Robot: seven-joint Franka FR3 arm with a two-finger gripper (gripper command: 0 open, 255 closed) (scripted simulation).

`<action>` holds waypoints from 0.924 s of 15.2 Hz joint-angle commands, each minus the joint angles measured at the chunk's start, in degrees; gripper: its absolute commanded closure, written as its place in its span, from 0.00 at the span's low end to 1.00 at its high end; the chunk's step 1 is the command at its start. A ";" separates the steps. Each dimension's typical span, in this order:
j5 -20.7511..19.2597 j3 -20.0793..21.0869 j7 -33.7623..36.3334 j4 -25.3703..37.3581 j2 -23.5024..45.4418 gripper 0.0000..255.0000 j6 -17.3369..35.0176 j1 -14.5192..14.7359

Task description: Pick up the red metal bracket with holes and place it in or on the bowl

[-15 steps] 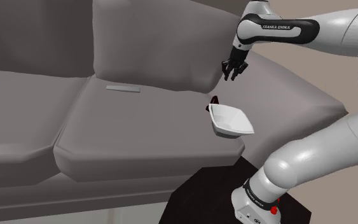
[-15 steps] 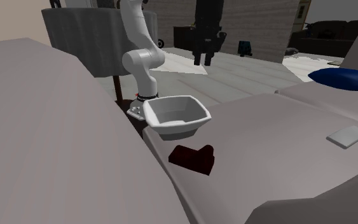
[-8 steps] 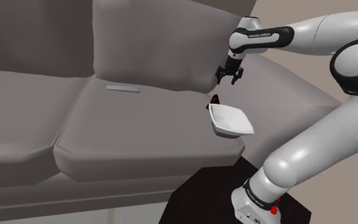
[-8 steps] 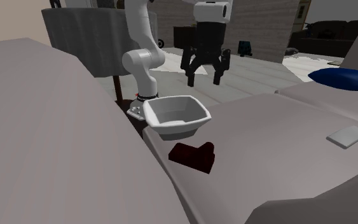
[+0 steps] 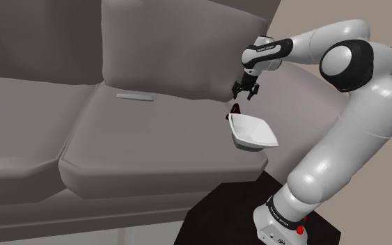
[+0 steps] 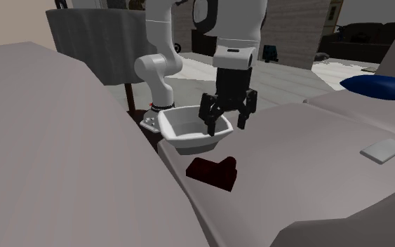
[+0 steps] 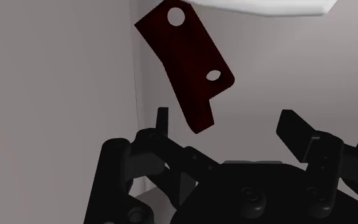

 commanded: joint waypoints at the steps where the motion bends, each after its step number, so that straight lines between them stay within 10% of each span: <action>1: 2.44 -0.31 -2.35 2.15 4.41 0.00 1.48 -1.04; 14: 6.82 0.35 -6.03 3.41 13.19 0.00 7.64 -3.29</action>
